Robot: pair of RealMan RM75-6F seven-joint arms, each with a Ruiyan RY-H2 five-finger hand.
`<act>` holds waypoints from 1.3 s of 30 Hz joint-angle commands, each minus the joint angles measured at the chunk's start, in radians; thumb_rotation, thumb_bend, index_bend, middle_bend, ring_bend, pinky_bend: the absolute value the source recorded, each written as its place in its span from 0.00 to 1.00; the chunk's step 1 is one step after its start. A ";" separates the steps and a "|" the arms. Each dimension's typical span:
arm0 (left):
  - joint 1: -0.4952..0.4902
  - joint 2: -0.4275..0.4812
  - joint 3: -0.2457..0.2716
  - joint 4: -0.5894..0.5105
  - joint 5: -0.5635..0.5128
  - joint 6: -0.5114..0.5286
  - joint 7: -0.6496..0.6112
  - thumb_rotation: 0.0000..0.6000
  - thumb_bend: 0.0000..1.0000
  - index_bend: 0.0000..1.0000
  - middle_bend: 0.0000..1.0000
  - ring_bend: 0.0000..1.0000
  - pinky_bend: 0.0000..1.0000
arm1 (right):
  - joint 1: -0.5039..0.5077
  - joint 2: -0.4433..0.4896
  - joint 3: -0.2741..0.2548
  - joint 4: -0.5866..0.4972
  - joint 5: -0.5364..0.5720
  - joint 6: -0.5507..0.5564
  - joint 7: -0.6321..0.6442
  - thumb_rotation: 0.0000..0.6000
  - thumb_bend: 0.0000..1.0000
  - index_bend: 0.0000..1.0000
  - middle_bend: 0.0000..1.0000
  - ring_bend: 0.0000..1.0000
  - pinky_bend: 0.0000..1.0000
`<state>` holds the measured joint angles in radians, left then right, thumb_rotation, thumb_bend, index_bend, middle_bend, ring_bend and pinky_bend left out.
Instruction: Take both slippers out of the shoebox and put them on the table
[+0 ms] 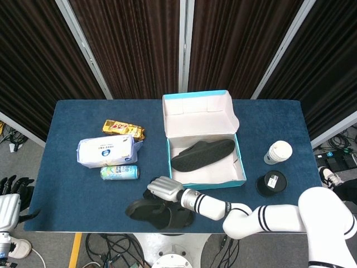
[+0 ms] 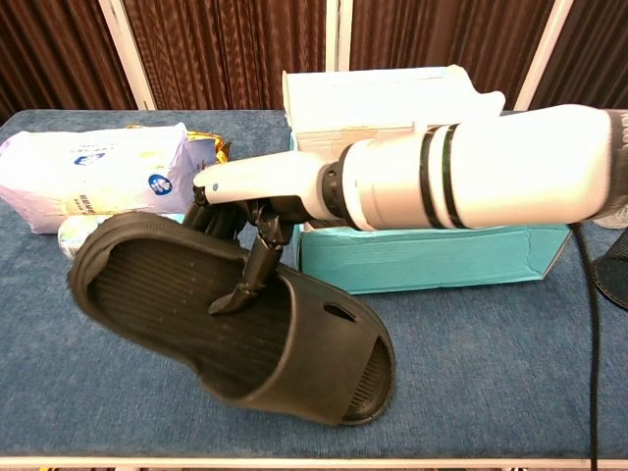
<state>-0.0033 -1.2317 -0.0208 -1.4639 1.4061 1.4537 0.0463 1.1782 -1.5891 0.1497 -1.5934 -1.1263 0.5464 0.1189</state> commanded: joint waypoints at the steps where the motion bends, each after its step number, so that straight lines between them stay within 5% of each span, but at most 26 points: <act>1: -0.001 -0.001 0.000 0.001 -0.001 -0.002 0.000 1.00 0.00 0.22 0.16 0.05 0.04 | 0.007 -0.024 0.009 0.027 0.034 0.022 -0.033 1.00 0.32 0.73 0.60 0.45 0.14; 4: 0.000 -0.002 -0.001 0.004 -0.002 -0.003 -0.003 1.00 0.00 0.22 0.16 0.05 0.04 | 0.013 -0.036 0.014 0.047 0.063 0.024 -0.055 1.00 0.30 0.52 0.46 0.30 0.05; 8: -0.001 -0.004 -0.001 0.007 -0.001 -0.003 -0.006 1.00 0.00 0.22 0.16 0.05 0.04 | 0.018 -0.048 0.016 0.072 0.074 0.042 -0.097 1.00 0.18 0.07 0.13 0.01 0.00; 10: -0.002 -0.004 0.000 0.009 0.000 -0.004 -0.006 1.00 0.00 0.22 0.16 0.05 0.04 | 0.017 -0.058 0.020 0.083 0.084 0.062 -0.118 1.00 0.12 0.00 0.05 0.00 0.00; 24: 0.003 -0.002 0.000 0.009 -0.002 0.000 -0.008 1.00 0.00 0.22 0.16 0.05 0.04 | -0.023 -0.026 0.053 0.069 0.067 0.188 -0.203 1.00 0.00 0.00 0.00 0.00 0.00; 28: 0.002 -0.003 -0.002 0.011 0.001 0.001 -0.013 1.00 0.00 0.22 0.16 0.05 0.04 | -0.059 0.059 0.049 0.021 0.057 0.246 -0.257 1.00 0.00 0.00 0.11 0.00 0.02; 32: -0.001 -0.006 -0.002 0.016 0.003 -0.003 -0.018 1.00 0.00 0.22 0.16 0.05 0.04 | -0.105 0.143 0.027 -0.020 0.077 0.336 -0.380 1.00 0.00 0.16 0.23 0.12 0.24; 39: -0.006 -0.006 -0.001 0.012 0.016 0.000 -0.019 1.00 0.00 0.22 0.16 0.05 0.04 | -0.143 0.195 -0.012 -0.008 0.172 0.354 -0.502 1.00 0.00 0.30 0.29 0.21 0.31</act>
<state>-0.0092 -1.2373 -0.0221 -1.4520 1.4222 1.4533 0.0270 1.0507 -1.4085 0.1535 -1.6089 -0.9858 0.8991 -0.3607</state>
